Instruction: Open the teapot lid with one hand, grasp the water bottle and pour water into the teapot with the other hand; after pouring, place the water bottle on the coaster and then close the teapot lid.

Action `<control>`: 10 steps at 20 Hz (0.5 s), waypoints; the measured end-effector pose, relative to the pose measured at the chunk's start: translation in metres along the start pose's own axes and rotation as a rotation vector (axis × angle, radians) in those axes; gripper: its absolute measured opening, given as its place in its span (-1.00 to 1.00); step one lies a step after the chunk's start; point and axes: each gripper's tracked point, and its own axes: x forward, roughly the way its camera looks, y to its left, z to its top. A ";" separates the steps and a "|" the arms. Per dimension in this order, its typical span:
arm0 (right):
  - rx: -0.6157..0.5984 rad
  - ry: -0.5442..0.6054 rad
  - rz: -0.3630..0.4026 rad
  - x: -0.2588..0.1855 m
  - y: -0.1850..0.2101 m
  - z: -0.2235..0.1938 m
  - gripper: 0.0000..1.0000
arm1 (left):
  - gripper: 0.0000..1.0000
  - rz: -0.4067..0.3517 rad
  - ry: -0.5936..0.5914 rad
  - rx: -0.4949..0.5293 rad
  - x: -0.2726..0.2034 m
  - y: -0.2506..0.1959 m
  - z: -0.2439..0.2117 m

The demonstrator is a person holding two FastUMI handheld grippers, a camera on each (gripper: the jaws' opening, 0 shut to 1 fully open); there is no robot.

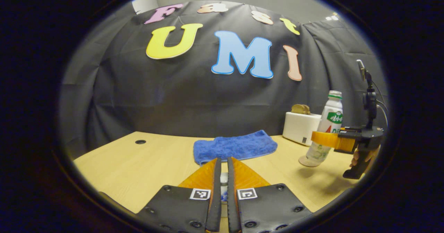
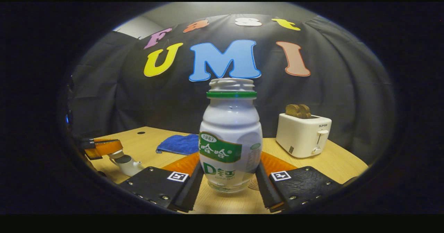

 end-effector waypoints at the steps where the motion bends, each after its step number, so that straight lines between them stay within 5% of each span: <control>1: -0.003 0.005 -0.008 0.001 -0.003 -0.001 0.43 | -0.72 -0.001 0.009 -0.008 0.002 0.000 -0.005; 10: -0.001 0.019 -0.013 0.006 -0.003 -0.006 0.43 | -0.71 -0.006 0.049 0.035 0.012 -0.002 -0.019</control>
